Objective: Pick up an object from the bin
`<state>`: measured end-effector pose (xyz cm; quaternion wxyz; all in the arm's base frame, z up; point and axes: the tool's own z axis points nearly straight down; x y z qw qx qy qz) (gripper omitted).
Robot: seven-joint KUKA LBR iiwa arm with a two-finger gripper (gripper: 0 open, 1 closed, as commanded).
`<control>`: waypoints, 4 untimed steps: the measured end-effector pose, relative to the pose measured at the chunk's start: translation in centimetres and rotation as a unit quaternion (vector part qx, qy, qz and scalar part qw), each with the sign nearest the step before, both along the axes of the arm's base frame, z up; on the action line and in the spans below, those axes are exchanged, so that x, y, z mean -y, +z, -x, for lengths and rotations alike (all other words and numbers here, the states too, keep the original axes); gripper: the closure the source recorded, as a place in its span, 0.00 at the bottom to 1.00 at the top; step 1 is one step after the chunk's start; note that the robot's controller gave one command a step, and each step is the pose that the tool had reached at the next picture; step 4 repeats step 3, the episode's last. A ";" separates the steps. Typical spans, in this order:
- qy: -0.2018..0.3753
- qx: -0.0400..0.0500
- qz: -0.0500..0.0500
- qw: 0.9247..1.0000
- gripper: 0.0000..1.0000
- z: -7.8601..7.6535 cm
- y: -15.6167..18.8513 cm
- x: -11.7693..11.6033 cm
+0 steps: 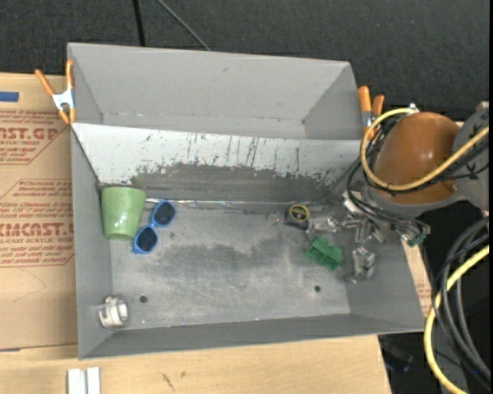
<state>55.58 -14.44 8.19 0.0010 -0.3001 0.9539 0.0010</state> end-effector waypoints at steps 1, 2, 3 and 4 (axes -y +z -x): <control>0.002 0.000 0.000 1.000 1.00 0.0 0.0 -0.2; 0.044 0.004 0.003 0.999 1.00 2.7 11.6 0.9; 0.236 0.004 0.002 0.972 1.00 1.0 25.5 0.6; 0.236 0.004 0.002 0.972 1.00 1.0 25.5 0.6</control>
Offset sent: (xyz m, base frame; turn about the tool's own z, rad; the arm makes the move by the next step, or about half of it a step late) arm 0.0000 0.0000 0.0000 0.0000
